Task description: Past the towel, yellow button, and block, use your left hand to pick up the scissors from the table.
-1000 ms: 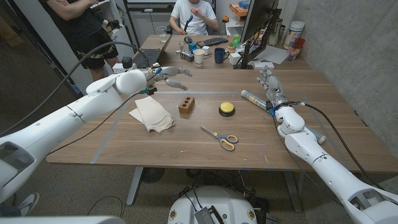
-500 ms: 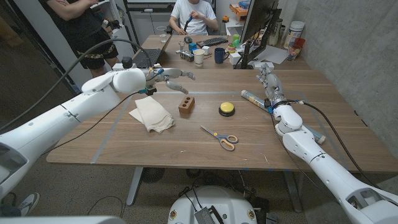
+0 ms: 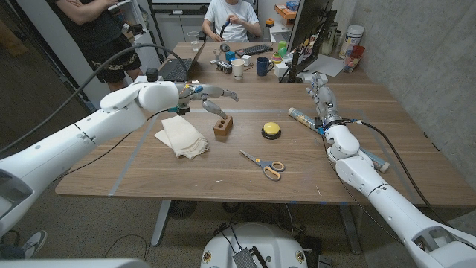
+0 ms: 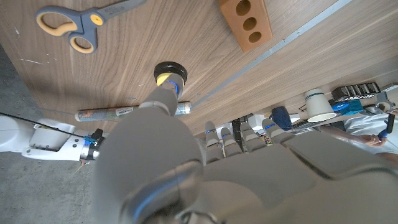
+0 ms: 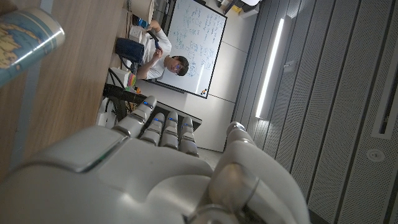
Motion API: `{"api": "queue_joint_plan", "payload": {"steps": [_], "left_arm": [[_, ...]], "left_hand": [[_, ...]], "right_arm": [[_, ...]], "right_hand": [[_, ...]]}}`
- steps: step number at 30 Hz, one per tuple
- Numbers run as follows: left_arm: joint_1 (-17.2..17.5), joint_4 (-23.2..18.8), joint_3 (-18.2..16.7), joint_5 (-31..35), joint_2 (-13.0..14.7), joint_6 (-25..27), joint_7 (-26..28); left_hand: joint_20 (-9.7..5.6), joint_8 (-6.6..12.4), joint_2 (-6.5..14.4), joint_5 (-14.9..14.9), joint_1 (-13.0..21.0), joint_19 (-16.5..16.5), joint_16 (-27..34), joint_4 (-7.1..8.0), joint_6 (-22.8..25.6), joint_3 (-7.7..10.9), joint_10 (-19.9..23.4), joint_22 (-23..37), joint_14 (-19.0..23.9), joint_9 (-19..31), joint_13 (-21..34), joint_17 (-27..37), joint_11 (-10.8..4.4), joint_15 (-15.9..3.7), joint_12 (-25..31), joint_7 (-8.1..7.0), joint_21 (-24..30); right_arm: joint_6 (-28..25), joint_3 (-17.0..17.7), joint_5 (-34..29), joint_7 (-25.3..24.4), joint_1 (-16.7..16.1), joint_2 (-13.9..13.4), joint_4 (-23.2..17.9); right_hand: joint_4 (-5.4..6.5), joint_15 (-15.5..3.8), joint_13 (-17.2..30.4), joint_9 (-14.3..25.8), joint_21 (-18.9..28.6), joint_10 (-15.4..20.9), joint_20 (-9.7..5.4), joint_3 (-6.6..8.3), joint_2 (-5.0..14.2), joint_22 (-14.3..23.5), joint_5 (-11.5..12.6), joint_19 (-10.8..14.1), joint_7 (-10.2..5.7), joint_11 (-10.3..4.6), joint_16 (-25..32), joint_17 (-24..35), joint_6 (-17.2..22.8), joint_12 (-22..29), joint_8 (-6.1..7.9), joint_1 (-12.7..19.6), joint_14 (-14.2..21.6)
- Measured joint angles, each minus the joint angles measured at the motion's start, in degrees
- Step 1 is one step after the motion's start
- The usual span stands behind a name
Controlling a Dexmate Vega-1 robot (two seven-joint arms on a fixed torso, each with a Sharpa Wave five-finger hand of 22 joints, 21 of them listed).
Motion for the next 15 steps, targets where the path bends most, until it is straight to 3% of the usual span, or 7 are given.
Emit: {"api": "queue_joint_plan", "payload": {"steps": [8, 9, 10, 15], "left_arm": [[-1.0, -0.2, 1.1, 0.0, -1.4, 0.0, 0.0], [-1.1, -0.2, 1.2, 0.0, -1.4, 0.0, 0.0], [-1.2, -0.2, 1.3, 3.0, -1.6, -2.6, -3.3], [-1.6, 0.0, 1.9, 3.9, -2.6, -4.2, -4.6]], "left_hand": [[0.0, 0.0, -0.9, 0.0, 0.9, 0.0, 0.0, 0.21, -0.5, -0.89, -0.8, 0.0, -0.8, 0.2, 0.3, 0.1, 0.34, 0.43, 0.0, -0.5, 0.0], [0.0, 0.0, -0.9, 0.0, 0.8, 0.0, 0.0, 0.26, -0.5, -1.18, -0.9, 0.0, -0.8, 0.3, 0.3, 0.1, 0.34, 0.43, 0.0, -0.5, 0.0], [0.02, 0.23, -1.2, -0.1, 0.7, 0.0, 0.0, 0.42, -0.5, -1.33, -0.8, 0.0, -0.8, 0.4, 0.3, 0.1, 0.34, 0.43, 0.0, -0.5, 0.0], [0.42, 1.51, -1.8, -0.4, 1.0, 0.4, 0.0, 0.46, 1.4, -1.86, -0.8, 0.0, -0.8, 0.7, 0.3, 0.1, 0.35, 0.43, 0.0, 0.33, 0.0]], "right_arm": [[0.2, 0.0, -0.3, -0.9, 0.0, 0.0, 0.0], [0.2, 0.4, -0.3, -1.0, -1.3, 0.0, -1.7], [0.2, 0.4, -0.3, -1.1, -1.3, 0.0, -1.7], [0.2, 0.7, -0.5, -1.6, -1.7, 0.0, -2.6]], "right_hand": [[-0.23, 0.0, 0.0, 0.0, 0.0, 0.0, 0.0, -0.23, 0.0, 0.0, 0.0, 0.0, 0.0, 0.0, 0.0, 0.0, 0.0, 0.0, 0.0, 0.0, 0.0], [-0.24, 0.0, 0.0, 0.0, 0.0, 0.0, 0.0, -0.24, 0.0, 0.0, 0.0, 0.0, 0.0, 0.0, 0.0, 0.0, 0.0, 0.0, 0.0, 0.0, 0.0], [-0.24, 0.0, 0.0, 0.0, 0.0, 0.0, 0.0, -0.24, 0.0, 0.0, 0.0, 0.0, 0.0, 0.0, 0.0, 0.0, 0.0, 0.0, 0.0, 0.0, 0.0], [-0.24, 0.0, 0.0, 0.0, 0.0, 0.0, 0.0, -0.24, -0.04, 0.0, 0.0, 0.0, 0.0, 0.0, 0.0, 0.1, 0.0, 0.0, 0.0, 0.0, 0.0]]}}
